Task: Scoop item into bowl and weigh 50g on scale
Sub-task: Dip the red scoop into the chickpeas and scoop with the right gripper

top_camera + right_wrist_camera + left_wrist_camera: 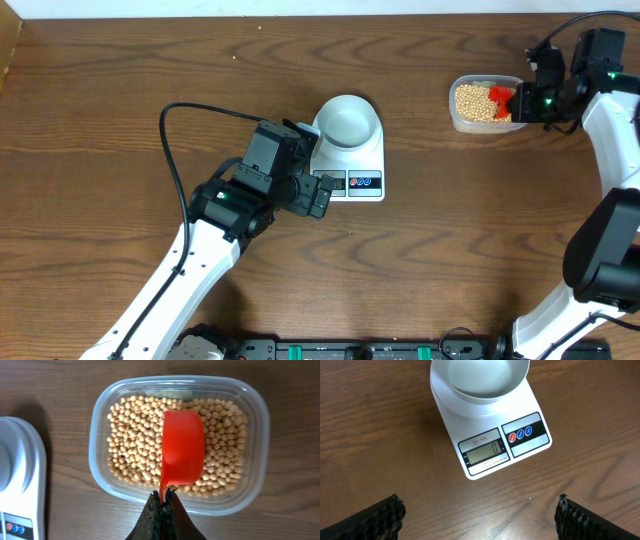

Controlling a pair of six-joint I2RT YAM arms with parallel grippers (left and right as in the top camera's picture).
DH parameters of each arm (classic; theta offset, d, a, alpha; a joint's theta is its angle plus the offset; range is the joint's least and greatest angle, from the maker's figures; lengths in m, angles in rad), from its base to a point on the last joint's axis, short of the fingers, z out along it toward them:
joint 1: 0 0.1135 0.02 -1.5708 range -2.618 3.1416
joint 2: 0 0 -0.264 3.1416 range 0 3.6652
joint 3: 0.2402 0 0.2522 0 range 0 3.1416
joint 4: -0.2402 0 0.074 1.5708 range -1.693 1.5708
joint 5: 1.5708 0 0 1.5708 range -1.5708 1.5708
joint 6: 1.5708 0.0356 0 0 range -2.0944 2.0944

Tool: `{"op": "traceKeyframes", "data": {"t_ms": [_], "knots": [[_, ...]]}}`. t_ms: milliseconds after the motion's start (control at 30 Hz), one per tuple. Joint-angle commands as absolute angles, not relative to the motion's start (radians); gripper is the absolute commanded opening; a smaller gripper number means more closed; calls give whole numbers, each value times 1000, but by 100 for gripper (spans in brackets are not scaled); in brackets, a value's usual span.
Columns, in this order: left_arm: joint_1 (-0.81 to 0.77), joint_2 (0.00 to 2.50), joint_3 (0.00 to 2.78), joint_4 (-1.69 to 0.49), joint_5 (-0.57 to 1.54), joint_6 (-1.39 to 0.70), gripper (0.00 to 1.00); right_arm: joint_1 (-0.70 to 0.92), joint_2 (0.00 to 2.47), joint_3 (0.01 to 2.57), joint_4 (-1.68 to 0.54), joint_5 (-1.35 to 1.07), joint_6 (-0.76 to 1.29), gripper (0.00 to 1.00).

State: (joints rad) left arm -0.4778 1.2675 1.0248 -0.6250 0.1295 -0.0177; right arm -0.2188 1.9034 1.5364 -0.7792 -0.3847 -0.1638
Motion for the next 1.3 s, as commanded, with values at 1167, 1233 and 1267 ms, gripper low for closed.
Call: {"op": "traceKeyframes", "data": {"t_ms": [1167, 1233, 1267], "knots": [[-474, 1256, 1018, -628, 139, 0, 98, -313, 2080, 1544, -765, -898, -83, 1], [-474, 1256, 1018, -628, 139, 0, 98, -327, 2080, 1540, -759, -921, -83, 1], [-474, 1256, 1018, -628, 139, 0, 98, -335, 2081, 1538, -757, -933, -83, 1]]}}
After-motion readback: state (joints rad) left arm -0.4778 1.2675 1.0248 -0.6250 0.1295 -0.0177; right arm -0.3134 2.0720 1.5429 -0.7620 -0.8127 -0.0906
